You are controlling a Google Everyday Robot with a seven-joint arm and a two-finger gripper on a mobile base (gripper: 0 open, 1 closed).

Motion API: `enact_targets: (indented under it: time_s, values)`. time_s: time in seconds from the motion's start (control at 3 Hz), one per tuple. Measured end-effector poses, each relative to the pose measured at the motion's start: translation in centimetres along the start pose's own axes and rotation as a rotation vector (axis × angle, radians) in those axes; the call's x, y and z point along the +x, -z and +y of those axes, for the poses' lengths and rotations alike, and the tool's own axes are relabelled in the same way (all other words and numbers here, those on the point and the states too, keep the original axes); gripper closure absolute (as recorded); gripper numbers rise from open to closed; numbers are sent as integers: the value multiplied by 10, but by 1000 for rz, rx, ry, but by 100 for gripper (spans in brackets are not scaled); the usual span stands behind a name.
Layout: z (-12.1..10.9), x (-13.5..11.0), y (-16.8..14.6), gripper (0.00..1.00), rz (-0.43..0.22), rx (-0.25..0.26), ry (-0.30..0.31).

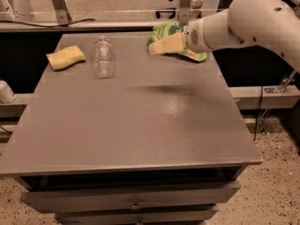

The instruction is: Move water bottle near sponge

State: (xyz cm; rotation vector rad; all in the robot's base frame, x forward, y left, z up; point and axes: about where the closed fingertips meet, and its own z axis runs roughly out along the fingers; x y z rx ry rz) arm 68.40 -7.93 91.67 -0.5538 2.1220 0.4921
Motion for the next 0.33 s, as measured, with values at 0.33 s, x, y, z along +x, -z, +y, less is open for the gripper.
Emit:
enact_targets:
  time_s: [0.33]
  values:
    - [1, 0, -1, 0, 0, -1, 0]
